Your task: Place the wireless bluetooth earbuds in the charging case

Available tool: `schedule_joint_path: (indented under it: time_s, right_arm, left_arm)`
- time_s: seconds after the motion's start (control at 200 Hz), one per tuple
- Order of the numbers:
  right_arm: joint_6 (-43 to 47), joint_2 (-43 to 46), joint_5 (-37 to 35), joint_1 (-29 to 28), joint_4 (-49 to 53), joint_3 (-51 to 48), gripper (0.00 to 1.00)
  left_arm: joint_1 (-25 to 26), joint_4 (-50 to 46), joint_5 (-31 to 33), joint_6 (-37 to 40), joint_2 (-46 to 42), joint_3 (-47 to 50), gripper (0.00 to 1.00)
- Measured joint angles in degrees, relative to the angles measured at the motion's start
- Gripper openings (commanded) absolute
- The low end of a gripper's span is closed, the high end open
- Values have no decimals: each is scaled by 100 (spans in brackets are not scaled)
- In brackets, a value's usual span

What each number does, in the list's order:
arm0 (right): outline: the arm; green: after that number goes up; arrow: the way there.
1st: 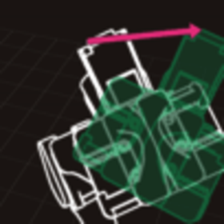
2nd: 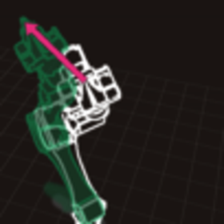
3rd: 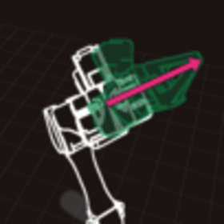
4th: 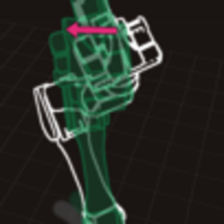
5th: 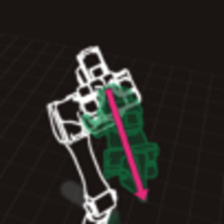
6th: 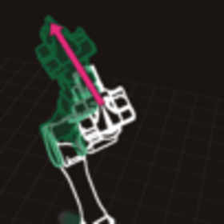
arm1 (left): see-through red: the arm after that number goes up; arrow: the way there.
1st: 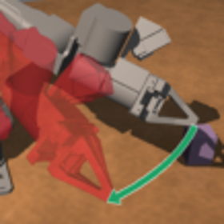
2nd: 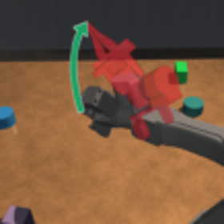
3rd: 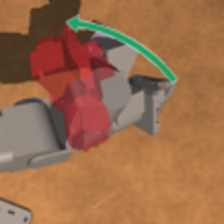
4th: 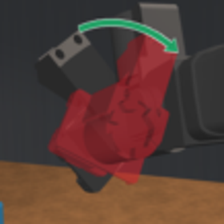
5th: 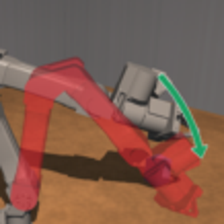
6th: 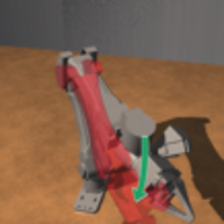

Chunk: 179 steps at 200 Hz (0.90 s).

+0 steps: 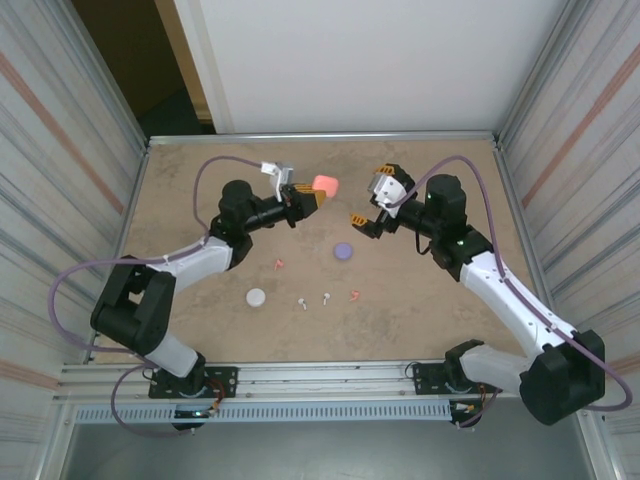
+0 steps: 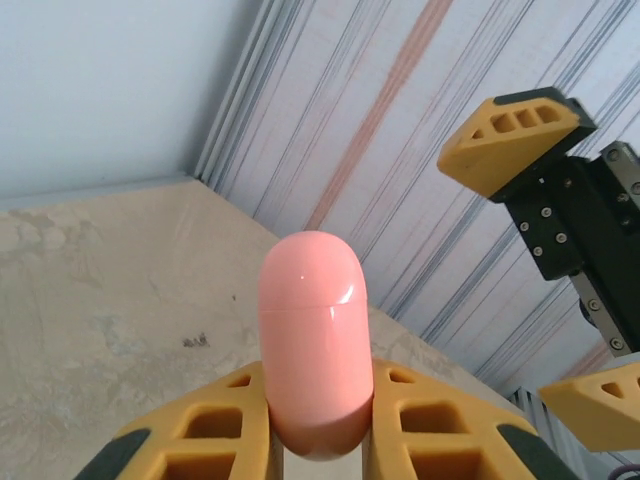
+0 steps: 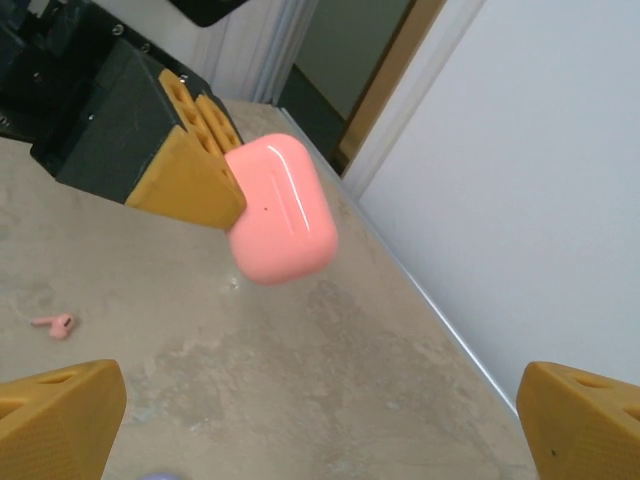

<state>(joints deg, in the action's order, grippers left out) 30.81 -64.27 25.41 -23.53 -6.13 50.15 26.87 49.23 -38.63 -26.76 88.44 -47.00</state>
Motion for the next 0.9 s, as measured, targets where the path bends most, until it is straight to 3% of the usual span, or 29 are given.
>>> schedule_joint_path:
  time_s: [0.551, 0.897]
  right_arm:
    - [-1934, 457, 144, 116, -1353, -496, 99]
    - [-3416, 507, 627, 479, -2055, -793, 99]
  left_arm:
    - [0, 2118, 450, 310, -741, 1207, 0]
    - [0, 2765, 579, 514, -1008, 1648, 0]
